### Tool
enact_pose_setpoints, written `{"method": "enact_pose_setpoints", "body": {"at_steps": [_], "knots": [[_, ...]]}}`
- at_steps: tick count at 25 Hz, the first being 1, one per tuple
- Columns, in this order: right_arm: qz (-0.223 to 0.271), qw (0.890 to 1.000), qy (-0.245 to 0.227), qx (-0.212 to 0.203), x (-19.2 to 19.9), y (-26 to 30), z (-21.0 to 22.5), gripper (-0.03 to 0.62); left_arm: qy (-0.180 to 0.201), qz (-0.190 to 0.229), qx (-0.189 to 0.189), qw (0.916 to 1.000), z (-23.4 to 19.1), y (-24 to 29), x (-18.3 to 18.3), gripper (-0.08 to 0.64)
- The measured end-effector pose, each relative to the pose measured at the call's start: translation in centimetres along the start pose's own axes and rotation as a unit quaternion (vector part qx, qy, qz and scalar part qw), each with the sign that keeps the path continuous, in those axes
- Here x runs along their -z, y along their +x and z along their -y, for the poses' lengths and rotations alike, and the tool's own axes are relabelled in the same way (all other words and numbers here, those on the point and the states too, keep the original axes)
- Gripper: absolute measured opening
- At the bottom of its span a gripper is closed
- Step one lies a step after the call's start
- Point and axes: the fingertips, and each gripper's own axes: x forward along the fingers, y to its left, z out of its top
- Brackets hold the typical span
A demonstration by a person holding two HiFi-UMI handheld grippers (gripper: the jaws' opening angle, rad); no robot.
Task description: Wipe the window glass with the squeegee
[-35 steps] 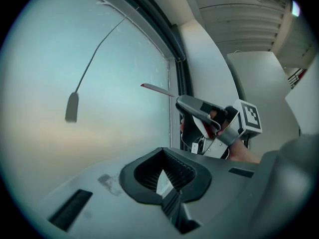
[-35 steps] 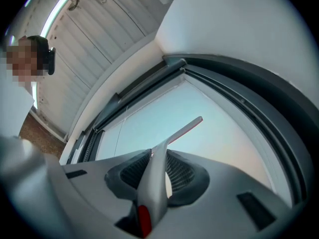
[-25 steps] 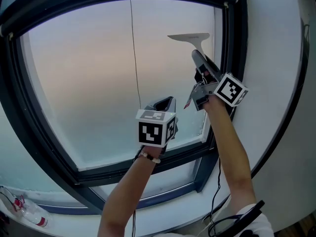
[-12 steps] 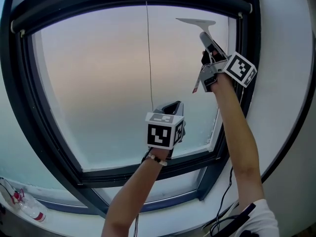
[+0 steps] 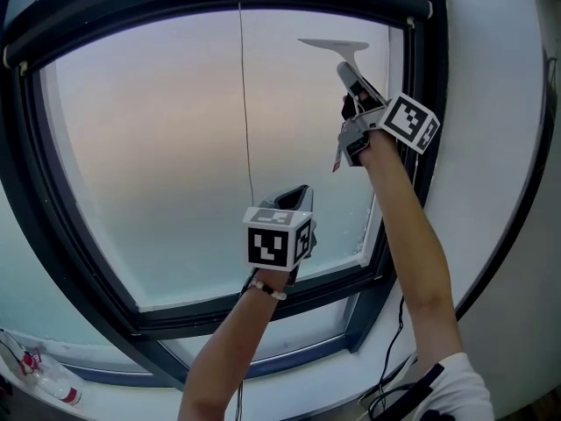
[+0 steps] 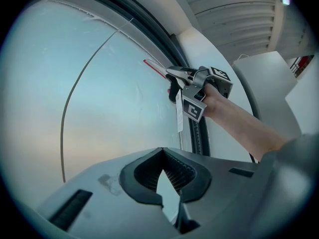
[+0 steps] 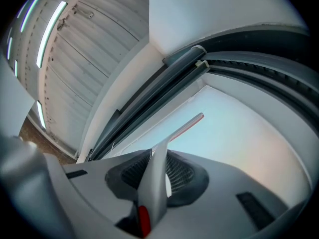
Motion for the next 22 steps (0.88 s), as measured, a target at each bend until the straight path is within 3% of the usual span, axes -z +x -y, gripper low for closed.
{"method": "enact_pose_setpoints", "body": {"at_steps": [3,15,22], "knots": [[-0.002,1.0,0.01,-0.004,1.3,-1.3,0.2,0.071,-0.004,-0.005,0.0,1.0,0.1,-0.3,1.7,0.0],[-0.025,0.998,0.055,-0.033,2.7,-2.0,-0.4,0.051,-0.032,-0.029,0.006,0.9991,-0.3,-0.9,2.7,0.0],[-0.029,0.994,0.099,-0.045,6.8,-5.7,-0.6,0.043,-0.04,-0.038,0.005,0.9985,-0.3,-1.3,5.1,0.0]]}}
